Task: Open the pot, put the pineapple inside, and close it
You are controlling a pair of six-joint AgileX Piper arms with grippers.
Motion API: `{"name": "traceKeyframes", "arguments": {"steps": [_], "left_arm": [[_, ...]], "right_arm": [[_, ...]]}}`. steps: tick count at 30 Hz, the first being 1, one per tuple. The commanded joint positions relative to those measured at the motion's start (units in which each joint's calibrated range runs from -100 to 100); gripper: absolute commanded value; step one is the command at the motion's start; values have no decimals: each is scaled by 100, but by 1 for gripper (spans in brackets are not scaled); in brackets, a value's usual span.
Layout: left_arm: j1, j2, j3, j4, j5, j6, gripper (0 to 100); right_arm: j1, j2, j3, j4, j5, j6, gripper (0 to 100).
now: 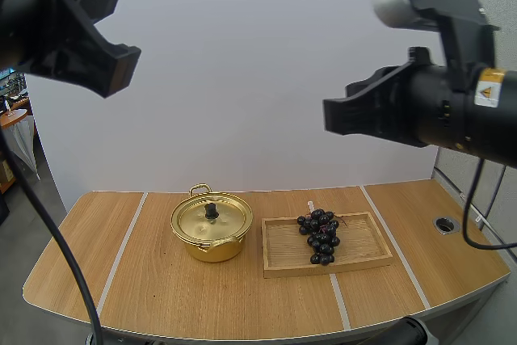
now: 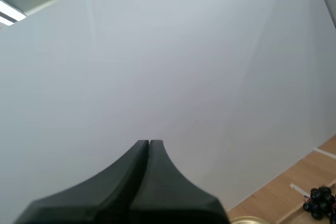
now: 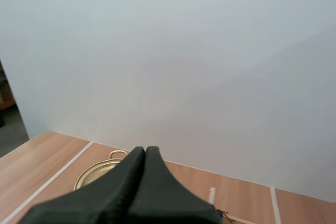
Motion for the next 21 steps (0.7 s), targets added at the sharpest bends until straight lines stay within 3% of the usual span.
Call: {"name": "traceKeyframes", "arguments": {"steps": [1, 9, 21], "left_arm": [[-13, -822, 758, 9, -1414, -666, 0], [-13, -1971, 1443, 9, -2525, -1097, 0], [-21, -1998, 2302, 468, -2884, -1962, 0]], "right_arm": [[-593, -755, -6, 78, -342, 22, 0], [-1040, -1521, -6, 356, -1339, 155, 0], [-1112, -1521, 258, 511, -1619, 145, 0]]}}
